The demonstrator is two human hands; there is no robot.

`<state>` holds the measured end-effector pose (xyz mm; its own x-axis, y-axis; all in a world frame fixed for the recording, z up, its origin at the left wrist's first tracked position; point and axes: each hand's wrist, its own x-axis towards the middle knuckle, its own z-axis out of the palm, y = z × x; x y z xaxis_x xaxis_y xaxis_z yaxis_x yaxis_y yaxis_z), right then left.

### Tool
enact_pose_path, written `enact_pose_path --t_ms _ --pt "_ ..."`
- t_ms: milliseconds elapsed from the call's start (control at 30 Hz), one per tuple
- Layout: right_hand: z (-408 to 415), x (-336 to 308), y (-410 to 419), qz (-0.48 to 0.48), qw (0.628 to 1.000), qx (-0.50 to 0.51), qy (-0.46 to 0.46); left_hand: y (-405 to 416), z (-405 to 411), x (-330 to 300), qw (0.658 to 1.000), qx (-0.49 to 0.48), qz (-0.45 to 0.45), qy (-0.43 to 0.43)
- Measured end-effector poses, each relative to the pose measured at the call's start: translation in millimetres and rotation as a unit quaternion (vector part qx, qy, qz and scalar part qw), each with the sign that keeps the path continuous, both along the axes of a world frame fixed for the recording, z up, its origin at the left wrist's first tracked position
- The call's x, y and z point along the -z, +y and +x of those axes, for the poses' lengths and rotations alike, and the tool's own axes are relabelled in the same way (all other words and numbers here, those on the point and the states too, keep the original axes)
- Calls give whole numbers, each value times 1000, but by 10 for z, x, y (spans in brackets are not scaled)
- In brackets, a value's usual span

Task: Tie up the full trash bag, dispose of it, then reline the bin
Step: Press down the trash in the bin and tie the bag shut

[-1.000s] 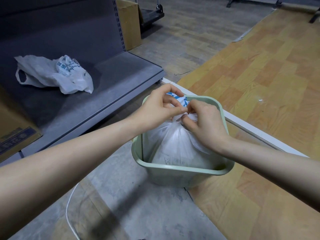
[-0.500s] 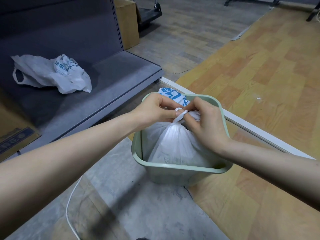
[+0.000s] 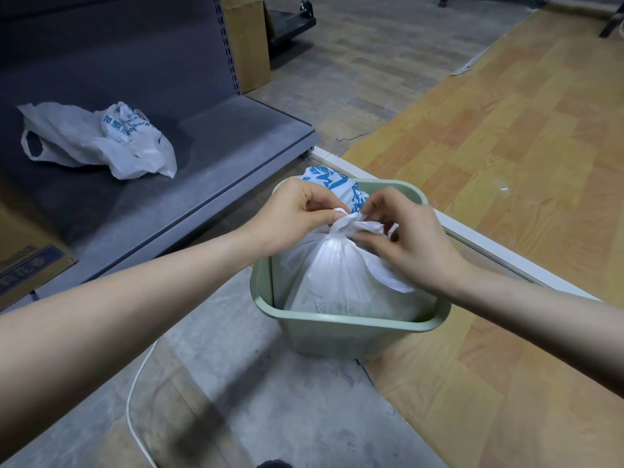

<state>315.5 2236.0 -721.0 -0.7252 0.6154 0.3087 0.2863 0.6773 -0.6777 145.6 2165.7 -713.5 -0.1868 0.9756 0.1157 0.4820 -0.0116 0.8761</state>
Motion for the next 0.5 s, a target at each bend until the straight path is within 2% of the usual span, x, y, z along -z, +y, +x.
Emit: enact_pose_path --t_ms 67,200,300,400,500 --pt "8 -12 18 12 999 3 -36 -10 -17 2 1000 -3 3 12" --pt "85 -37 54 47 991 10 -125 -36 -102 24 995 -2 9 96" --pt "137 -55 67 108 979 -8 -171 -62 -113 33 989 19 42 142" --pt "186 -78 90 158 969 -21 -188 -82 -138 58 956 66 86 272" --pt "263 -64 104 187 958 -43 -213 -100 -157 70 920 98 116 361"
